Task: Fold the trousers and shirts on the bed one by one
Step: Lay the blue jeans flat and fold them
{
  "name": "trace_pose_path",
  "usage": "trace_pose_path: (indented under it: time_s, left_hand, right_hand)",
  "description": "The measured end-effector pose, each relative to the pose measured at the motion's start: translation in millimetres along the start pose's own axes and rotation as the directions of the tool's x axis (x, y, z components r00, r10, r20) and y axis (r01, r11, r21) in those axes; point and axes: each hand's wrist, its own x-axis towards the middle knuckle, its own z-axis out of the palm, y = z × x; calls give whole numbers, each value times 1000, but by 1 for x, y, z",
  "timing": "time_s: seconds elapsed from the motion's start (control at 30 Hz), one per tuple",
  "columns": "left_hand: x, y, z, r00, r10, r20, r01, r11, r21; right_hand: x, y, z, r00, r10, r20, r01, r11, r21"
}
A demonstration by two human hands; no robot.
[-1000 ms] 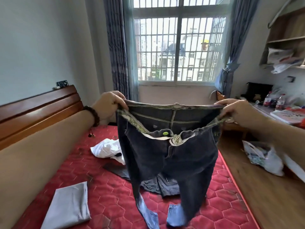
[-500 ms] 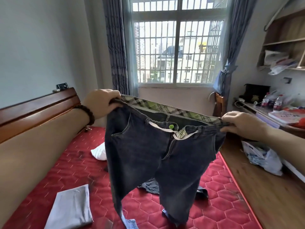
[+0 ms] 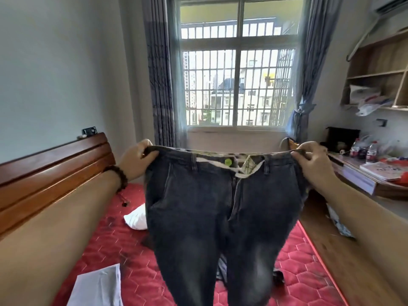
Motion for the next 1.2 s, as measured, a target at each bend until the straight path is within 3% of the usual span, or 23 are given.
trace_pose_path:
  time_s: [0.07,0.13,0.23,0.3,0.43,0.6,0.83,0.93,1.03,1.1,1.17,1.2]
  left_hand:
    - [-4,-12,-3,995,80,62,-81,997,14]
    - [-8,-17,-6,995,101,6,-101,994,-38]
    - [-9,-16,-3,990,77,-120,-94,985,-142]
    - [-6,-16,-1,987,45,-151,-77,974,-213]
    - [-4,-16,-1,994,73,-83,-91,967,-237]
    - [1,-15,-13,987,115,108,-79,954,-288]
    - [-1,-1,-8,932,-41,361,191,900,-391]
    - [-10,2,-5,941,73,330,-9,981,-192]
    - [-13,2,-9,978,135,158,-101,974,-205]
    - [-12,1,-14,990,84,110,-26,894,-448]
    - [-12,2,-18,989,21,144,105,583,-805]
    - [-13,3,-19,982,-14,189,178,418,-891]
  right_hand:
    - [1,-3,-10,997,-41,66,42,999,-13]
    - [1,-11,-22,994,-59,94,52,996,76]
    - [-4,-26,-30,975,18,221,-113,898,425]
    - [-5,-32,-35,945,43,324,-221,815,535]
    - [-2,-34,-43,889,77,451,-348,755,556]
    - [1,-26,-49,866,151,476,-432,705,562]
    - [1,-22,-50,902,233,365,-392,797,459]
    - [-1,-23,-50,903,232,362,-387,805,450]
    - [-3,-25,-53,903,181,389,-359,816,453]
    - [-3,-28,-60,893,127,431,-358,782,511]
    - [-1,-32,-65,882,95,462,-382,719,580]
    - [0,-33,-65,881,109,461,-403,684,609]
